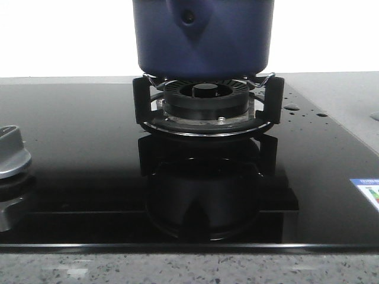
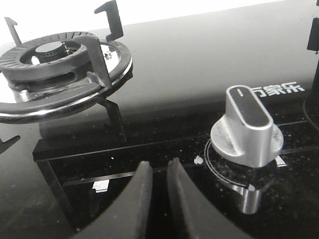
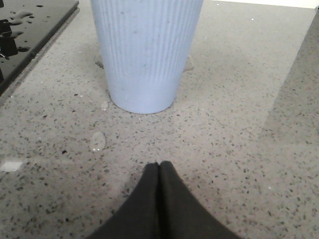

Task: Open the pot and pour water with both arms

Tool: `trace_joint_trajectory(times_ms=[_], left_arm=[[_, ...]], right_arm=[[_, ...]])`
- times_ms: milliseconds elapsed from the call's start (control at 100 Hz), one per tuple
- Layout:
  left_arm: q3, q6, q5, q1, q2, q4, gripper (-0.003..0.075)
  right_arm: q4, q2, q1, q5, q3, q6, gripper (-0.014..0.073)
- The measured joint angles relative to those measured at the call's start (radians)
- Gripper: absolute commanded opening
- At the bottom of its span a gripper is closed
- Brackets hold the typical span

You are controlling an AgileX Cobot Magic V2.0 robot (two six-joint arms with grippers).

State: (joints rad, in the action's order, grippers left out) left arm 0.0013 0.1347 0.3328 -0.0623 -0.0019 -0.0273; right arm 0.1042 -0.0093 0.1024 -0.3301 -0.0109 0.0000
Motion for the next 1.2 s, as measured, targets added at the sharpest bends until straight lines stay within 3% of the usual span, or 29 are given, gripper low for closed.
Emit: trace_joint_trajectory(times_ms=[820, 920, 1120, 1200], left_arm=[[0.000, 0.000, 0.000, 0.000, 0.000, 0.000, 0.0027], [0.000, 0.000, 0.000, 0.000, 0.000, 0.021, 0.0027], [0.000, 0.000, -0.014, 0.000, 0.000, 0.078, 0.0027], [0.000, 0.000, -0.061, 0.000, 0.000, -0.004, 0.0027]], right_arm=[[0.000, 0.000, 0.000, 0.000, 0.000, 0.000, -0.0065], [-0.008, 0.000, 0.000, 0.058, -0.004, 0.000, -0.0065], [-0.293, 0.000, 0.000, 0.265, -0.005, 0.000, -0.0065], [-0.372, 0.000, 0.000, 0.299, -0.005, 0.000, -0.0065]])
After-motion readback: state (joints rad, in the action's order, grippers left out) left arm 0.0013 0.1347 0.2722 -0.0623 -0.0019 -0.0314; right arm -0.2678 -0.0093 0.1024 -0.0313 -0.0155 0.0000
